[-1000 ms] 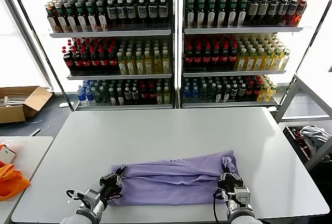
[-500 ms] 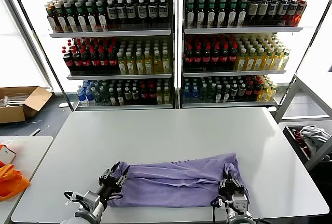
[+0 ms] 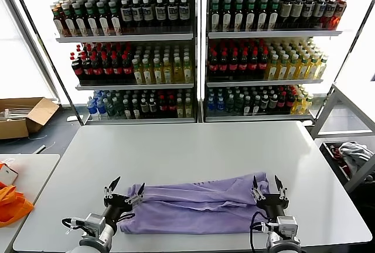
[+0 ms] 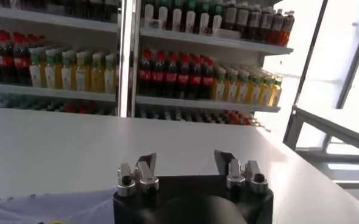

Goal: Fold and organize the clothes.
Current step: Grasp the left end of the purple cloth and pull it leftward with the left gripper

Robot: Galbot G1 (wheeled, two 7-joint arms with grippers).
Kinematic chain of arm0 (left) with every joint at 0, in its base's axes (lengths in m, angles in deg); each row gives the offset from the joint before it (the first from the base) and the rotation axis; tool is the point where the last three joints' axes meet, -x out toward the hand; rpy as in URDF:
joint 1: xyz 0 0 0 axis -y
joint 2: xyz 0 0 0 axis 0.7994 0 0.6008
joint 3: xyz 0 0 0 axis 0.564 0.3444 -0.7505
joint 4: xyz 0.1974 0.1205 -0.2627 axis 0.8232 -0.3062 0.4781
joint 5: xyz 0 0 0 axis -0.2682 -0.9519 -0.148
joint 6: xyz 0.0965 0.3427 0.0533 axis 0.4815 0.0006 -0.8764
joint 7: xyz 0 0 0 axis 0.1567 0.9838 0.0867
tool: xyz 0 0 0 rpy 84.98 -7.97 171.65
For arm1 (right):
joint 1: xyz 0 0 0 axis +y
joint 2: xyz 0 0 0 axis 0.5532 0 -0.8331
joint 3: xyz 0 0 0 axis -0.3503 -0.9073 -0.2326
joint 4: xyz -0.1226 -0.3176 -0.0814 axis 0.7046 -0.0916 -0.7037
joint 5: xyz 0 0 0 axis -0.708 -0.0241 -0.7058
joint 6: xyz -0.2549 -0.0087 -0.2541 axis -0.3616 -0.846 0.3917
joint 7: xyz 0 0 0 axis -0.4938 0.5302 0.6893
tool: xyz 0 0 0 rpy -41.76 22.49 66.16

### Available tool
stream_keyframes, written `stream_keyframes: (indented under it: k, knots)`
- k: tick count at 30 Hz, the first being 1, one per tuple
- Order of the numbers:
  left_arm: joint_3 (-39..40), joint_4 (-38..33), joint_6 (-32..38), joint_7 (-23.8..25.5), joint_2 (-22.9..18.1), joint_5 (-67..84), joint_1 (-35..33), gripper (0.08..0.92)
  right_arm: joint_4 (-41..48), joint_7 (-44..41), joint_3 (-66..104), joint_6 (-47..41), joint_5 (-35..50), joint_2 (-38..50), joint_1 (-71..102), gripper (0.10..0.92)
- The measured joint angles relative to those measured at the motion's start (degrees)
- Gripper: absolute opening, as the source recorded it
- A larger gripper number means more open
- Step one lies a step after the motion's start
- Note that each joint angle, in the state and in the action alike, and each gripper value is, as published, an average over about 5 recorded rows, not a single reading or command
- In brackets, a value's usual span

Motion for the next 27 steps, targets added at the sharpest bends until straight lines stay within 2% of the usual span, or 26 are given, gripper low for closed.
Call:
stream_keyframes:
  k: [3, 14, 17, 27]
  knots:
    - [-0.1, 0.9, -0.2, -0.4, -1.6, 1.2, -0.2, 0.823, -0.6, 0.1, -0.3, 0.1, 0.3, 0.2, -0.1, 0.818]
    - [0.3, 3.1, -1.5, -0.9, -4.8, 2.3, -1.5, 0.813, -0.9, 0.9, -0.8, 0.9, 1.1, 0.8, -0.3, 0.823]
    - [0.2, 3.6, -1.3, -0.7, -5.1, 2.4, -1.9, 0.756, -0.9, 1.0, -1.0, 1.1, 1.1, 0.7, -0.4, 0.823]
    - [0.1, 4.1, 0.0, 0.4, -6.4, 2.1, -2.8, 0.463, -0.9, 1.4, -1.4, 1.1, 1.4, 0.9, -1.3, 0.823]
